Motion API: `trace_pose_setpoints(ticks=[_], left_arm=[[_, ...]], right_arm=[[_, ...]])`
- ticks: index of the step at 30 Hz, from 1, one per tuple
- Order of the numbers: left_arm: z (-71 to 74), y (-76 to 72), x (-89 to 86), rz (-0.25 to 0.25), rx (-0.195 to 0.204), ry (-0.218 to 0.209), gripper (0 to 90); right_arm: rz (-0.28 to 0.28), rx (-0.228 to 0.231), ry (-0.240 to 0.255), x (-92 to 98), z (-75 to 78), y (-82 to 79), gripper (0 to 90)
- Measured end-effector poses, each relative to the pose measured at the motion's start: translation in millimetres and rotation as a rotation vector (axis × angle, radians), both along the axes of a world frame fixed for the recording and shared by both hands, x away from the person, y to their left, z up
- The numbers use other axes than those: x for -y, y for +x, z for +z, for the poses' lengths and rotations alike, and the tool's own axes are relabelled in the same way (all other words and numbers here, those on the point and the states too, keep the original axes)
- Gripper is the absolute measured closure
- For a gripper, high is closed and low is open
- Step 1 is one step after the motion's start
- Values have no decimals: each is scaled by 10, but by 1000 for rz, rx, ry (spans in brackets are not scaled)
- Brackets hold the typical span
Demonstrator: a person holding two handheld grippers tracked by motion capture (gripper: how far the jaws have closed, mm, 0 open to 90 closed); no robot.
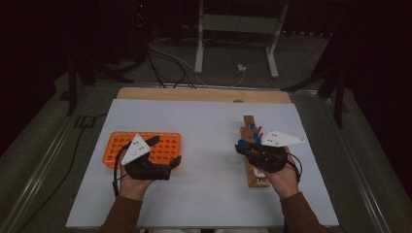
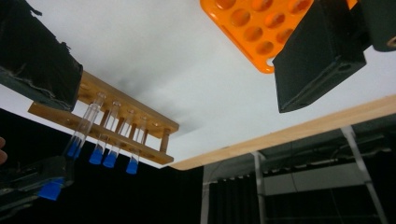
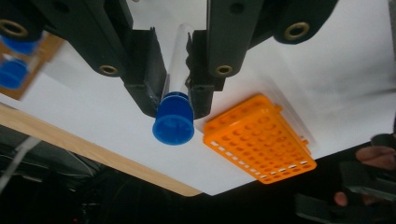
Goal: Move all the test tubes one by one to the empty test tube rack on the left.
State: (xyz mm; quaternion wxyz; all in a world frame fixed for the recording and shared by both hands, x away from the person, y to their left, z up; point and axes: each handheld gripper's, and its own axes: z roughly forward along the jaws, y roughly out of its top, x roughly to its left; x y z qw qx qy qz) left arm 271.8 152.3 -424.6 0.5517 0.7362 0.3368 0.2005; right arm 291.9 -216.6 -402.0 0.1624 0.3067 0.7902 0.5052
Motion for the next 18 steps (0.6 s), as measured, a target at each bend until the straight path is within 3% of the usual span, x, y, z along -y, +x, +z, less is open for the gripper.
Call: trace_pose_setpoints(ticks=[11,15,18], left_arm=[[-84,71,175,-41,-32,23,41],[-112,98,277,-67,-55,37,48],[-118,113,392,-84,-49,42,71]], right_arm=[[44,-13,9,-304,-26,55,765],[63,-14,7,-410,-7,62,765],[75,-22,6,-488,-8,72,765]])
